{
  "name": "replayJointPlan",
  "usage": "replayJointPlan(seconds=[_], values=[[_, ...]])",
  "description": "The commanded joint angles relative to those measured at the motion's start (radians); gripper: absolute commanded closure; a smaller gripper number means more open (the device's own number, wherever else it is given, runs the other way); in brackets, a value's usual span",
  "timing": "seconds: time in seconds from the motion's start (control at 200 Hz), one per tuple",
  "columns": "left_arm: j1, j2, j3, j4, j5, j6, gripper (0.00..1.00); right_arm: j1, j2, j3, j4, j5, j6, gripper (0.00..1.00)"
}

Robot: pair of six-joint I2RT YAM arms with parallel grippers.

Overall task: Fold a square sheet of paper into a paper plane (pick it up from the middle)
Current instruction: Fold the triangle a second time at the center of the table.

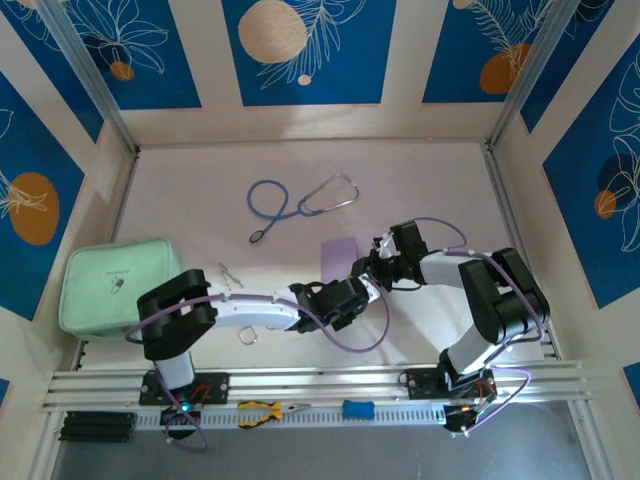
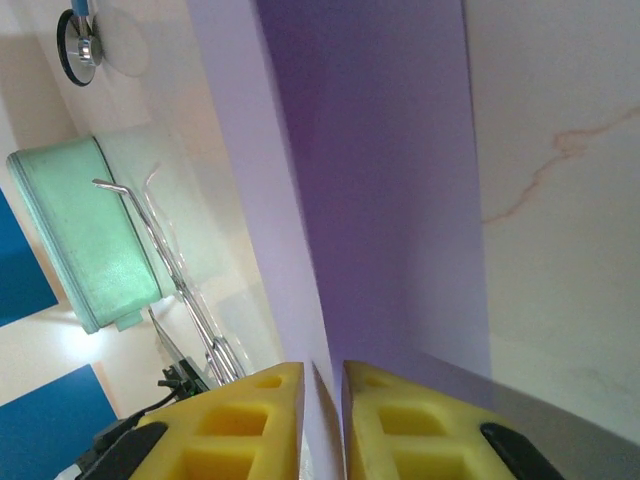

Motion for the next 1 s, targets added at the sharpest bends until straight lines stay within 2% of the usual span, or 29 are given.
replayJointPlan(seconds=[0.0,0.055,0.175,0.29,0.48,0.585,0.67,0.93,0.995], values=[[0.000,-0.009,0.020,-0.002,0.026,-0.017,0.89,-0.009,-0.039,-0.005,-0.043,0.003,-0.016,0.78],[0.006,-0.019,0.017,-0.004,0.044,-0.038,0.95,-0.014,-0.059,-0.016,-0.047,0.022,-0.009,0.76],[0.039,-0.051,-0.005,0.012,0.129,-0.096,0.99,-0.035,-0.136,-0.053,-0.064,0.067,0.009,0.68],[0.107,-0.079,-0.031,0.041,0.297,-0.193,1.00,-0.060,-0.226,-0.089,-0.110,0.118,0.011,0.60],[0.220,-0.092,-0.080,0.143,0.570,-0.327,1.00,-0.084,-0.323,-0.135,-0.175,0.126,0.003,0.59],[0.260,-0.082,-0.102,0.189,0.649,-0.375,1.00,-0.079,-0.344,-0.155,-0.179,0.102,0.001,0.62],[0.277,-0.079,-0.111,0.209,0.674,-0.399,1.00,-0.073,-0.352,-0.161,-0.187,0.092,-0.003,0.71],[0.298,-0.077,-0.127,0.231,0.688,-0.424,1.00,-0.010,-0.346,-0.184,-0.128,0.059,0.027,0.91],[0.300,-0.078,-0.130,0.228,0.679,-0.428,1.00,0.015,-0.341,-0.185,-0.119,0.060,0.036,0.94]])
